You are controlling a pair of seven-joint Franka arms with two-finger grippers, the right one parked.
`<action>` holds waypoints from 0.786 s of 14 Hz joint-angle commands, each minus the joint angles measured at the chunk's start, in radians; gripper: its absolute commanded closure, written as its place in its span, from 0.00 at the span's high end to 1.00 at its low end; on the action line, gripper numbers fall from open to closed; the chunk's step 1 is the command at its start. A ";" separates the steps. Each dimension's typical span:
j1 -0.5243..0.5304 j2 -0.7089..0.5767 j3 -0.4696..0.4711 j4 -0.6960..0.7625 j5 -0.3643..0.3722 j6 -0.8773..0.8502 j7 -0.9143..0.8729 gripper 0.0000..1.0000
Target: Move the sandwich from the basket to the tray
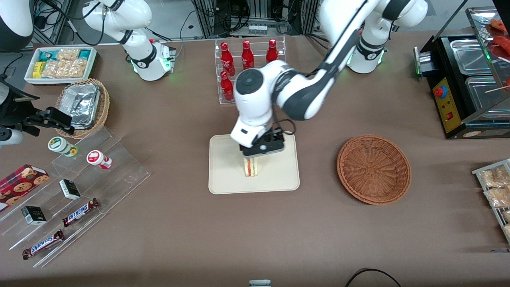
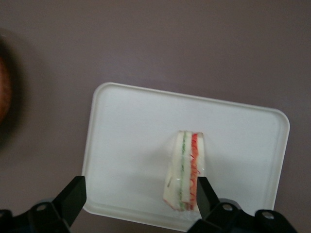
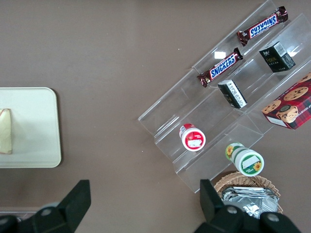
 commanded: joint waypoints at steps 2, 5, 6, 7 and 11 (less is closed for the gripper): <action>0.123 -0.196 -0.006 -0.151 -0.043 -0.048 0.009 1.00; 0.214 -0.318 -0.006 -0.249 -0.071 -0.063 0.116 1.00; 0.249 -0.347 -0.006 -0.266 -0.075 -0.083 0.156 1.00; 0.278 -0.368 -0.006 -0.274 -0.080 -0.102 0.205 1.00; 0.414 -0.447 -0.006 -0.286 -0.141 -0.200 0.438 1.00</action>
